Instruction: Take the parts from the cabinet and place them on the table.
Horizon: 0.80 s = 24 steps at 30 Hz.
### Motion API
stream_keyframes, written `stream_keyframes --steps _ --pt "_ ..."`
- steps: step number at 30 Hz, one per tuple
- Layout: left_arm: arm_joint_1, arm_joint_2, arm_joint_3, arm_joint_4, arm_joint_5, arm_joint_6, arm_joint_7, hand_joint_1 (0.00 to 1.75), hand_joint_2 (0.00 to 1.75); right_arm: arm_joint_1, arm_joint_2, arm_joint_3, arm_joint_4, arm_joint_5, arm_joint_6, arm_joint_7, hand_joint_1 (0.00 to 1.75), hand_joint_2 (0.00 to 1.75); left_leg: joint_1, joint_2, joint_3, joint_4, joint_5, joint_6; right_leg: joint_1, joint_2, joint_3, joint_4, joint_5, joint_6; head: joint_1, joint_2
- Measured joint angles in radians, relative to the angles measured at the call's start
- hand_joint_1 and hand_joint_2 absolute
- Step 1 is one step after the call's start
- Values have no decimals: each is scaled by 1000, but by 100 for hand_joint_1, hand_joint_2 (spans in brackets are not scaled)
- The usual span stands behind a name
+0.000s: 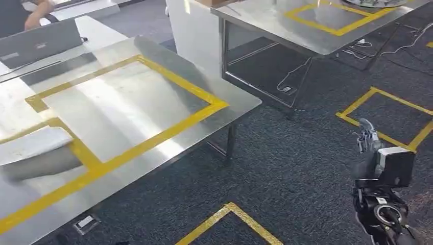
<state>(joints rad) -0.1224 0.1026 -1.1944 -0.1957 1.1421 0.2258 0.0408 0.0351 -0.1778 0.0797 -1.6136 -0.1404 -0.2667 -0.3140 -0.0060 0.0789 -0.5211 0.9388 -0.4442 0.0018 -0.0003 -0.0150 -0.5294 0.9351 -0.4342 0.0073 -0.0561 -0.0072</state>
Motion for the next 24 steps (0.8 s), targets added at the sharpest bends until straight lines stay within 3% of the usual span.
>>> stream_keyframes --steps 1,2,4,5,6,7,8,9,10,11,15,16,17,18,20,21,22,23,24 --pt "0 3 0 0 2 0 0 0 0 0 0 -6 16 0 1 0 0 0 6 -26 -4 17 -15 -9 -6 5 2 -3 4 -4 0 0" --pt "0 2 0 0 3 0 1 0 0 -2 -2 -14 34 -8 5 -2 0 0 6 -54 -27 68 -53 -13 -8 11 0 -3 6 -8 -1 0" --pt "3 2 0 0 4 -5 6 0 0 0 -2 -27 76 -26 10 -10 0 0 8 -69 -105 237 -137 -18 -8 21 -5 -2 8 -11 -1 0" --pt "4 2 0 0 4 -6 9 0 0 0 -2 -35 100 -33 13 -16 0 0 8 -70 -144 318 -163 -19 -8 30 -8 -2 9 -12 -1 0" --pt "6 2 0 0 4 -6 10 0 0 0 -2 -42 121 -36 13 -20 0 0 9 -71 -159 345 -162 -20 -8 39 -9 -2 9 -12 -1 0" --pt "7 2 0 0 4 -6 10 0 0 0 -2 -50 140 -40 12 -22 0 0 9 -71 -148 319 -136 -18 -8 49 -8 -2 9 -11 -1 0" --pt "7 2 0 0 4 -6 10 0 0 0 -2 -59 160 -41 6 -22 0 0 10 -72 -113 248 -91 -15 -8 59 -6 -2 10 -11 -1 0" --pt "7 3 1 0 5 -6 10 0 0 -1 -2 -66 177 -34 -8 -18 0 0 10 -76 -67 151 -42 -10 -8 68 -4 -1 10 -10 -1 0" --pt "6 4 1 0 8 -6 8 0 0 -3 -2 -72 194 -16 -27 -8 0 0 10 -94 -17 48 3 -4 -8 76 -2 -1 10 -8 -1 0" --pt "4 6 1 0 10 -6 7 0 0 -4 -2 -78 216 8 -53 5 0 0 10 -131 5 1 -6 3 -9 81 -6 -1 11 -4 -1 0" --pt "3 4 2 0 14 -6 4 0 0 -19 -11 -84 268 68 -93 34 0 0 1 -105 -7 1 3 13 -11 105 -21 -1 19 19 0 0" --pt "4 2 2 0 15 -6 3 0 0 -28 -14 -85 288 79 -102 43 0 0 10 -94 -5 -9 8 21 -10 112 -22 2 16 24 -1 0" --pt "5 -1 2 0 15 -6 3 0 0 -33 -19 -85 311 89 -106 50 0 0 12 -83 -2 -12 11 25 -9 81 -32 28 -3 29 0 0" --pt "6 1 2 0 16 -5 3 0 0 -46 -23 -86 354 103 -114 62 0 0 11 -79 -4 -14 12 27 -5 53 -61 91 -42 34 3 0" --pt "5 0 3 0 16 -6 2 0 0 -75 -28 -86 454 119 -125 83 0 0 9 -64 -7 -13 12 31 -10 31 -143 265 -121 41 3 0" --pt "5 -1 3 0 15 -6 2 0 0 -85 -28 -86 510 123 -129 94 0 0 8 -55 -8 -13 12 31 -10 26 -169 324 -140 42 3 0" --pt "5 -2 4 0 14 -6 2 0 0 -88 -28 -86 576 126 -134 107 0 0 7 -50 -8 -13 12 32 -10 24 -176 342 -137 43 3 0" --pt "5 -3 5 0 13 -6 2 0 0 -88 -28 -86 613 128 -138 113 0 0 7 -45 -8 -12 11 32 -10 23 -158 308 -110 41 3 0" --pt "6 -4 6 0 12 -6 3 0 0 -95 -28 -85 670 132 -143 124 0 0 6 -38 -7 -11 10 30 -9 18 -112 220 -61 38 3 0"
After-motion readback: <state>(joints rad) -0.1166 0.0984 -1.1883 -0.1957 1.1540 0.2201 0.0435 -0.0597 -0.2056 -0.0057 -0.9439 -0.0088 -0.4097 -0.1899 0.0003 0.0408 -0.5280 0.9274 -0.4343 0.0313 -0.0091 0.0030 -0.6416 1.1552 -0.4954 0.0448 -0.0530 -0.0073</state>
